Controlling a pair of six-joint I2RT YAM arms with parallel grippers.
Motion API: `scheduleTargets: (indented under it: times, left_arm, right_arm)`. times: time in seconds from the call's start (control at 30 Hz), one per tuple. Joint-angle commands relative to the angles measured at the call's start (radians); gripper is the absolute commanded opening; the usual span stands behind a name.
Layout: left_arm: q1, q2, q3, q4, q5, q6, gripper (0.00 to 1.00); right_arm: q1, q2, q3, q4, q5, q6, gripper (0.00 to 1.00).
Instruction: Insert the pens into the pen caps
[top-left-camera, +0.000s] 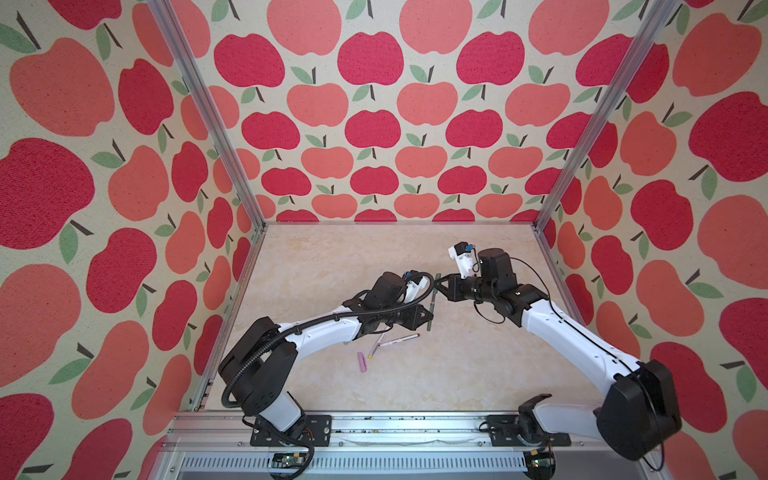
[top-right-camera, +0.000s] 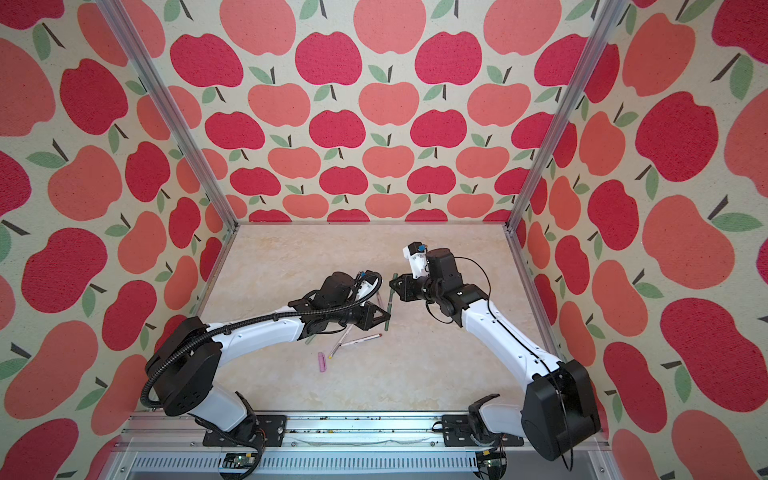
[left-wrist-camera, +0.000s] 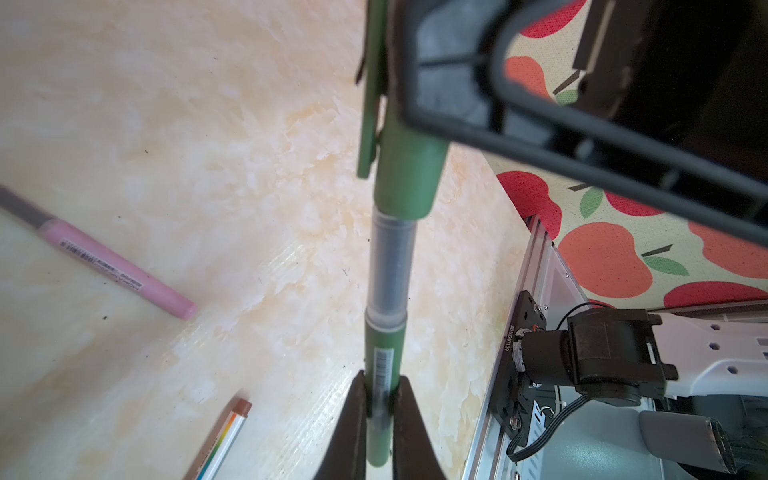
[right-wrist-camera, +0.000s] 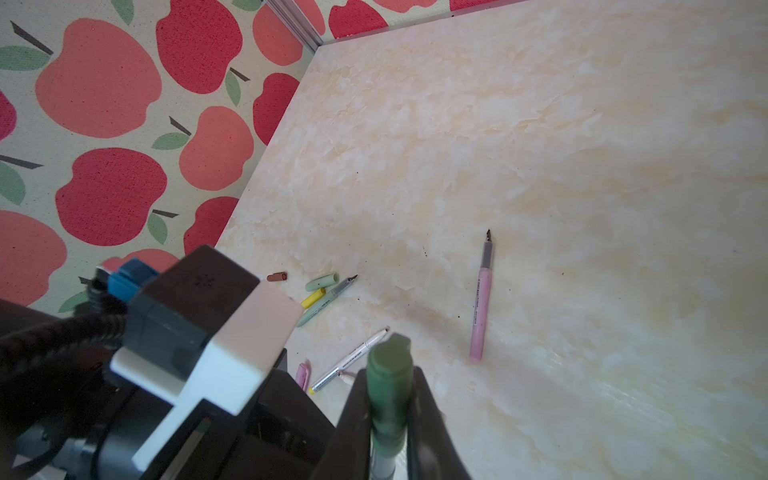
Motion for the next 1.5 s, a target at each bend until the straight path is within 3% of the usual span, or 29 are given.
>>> scheduleTargets:
  times: [0.0, 0.67, 1.0, 1.47]
  left_arm:
    - [0.047, -0.018, 0.040, 0.060, -0.119, -0.014, 0.00]
    - [0.055, -0.022, 0.055, 0.047, -0.140, 0.001, 0.00]
    - [0.123, -0.069, 0.089, 0.090, -0.213, 0.042, 0.00]
    - [0.178, -0.052, 0.180, 0.087, -0.211, 0.088, 0.00]
  right_arm:
    - [0.019, -0.026, -0.045, -0.134, -0.081, -0.007, 0.04]
    - [0.020, -0.051, -0.086, -0.094, -0.166, 0.031, 0.03]
    - [0.019, -0.050, -0.123, -0.097, -0.170, 0.036, 0.02]
    - [0.046, -0.041, -0.168, -0.043, -0.157, 0.079, 0.01]
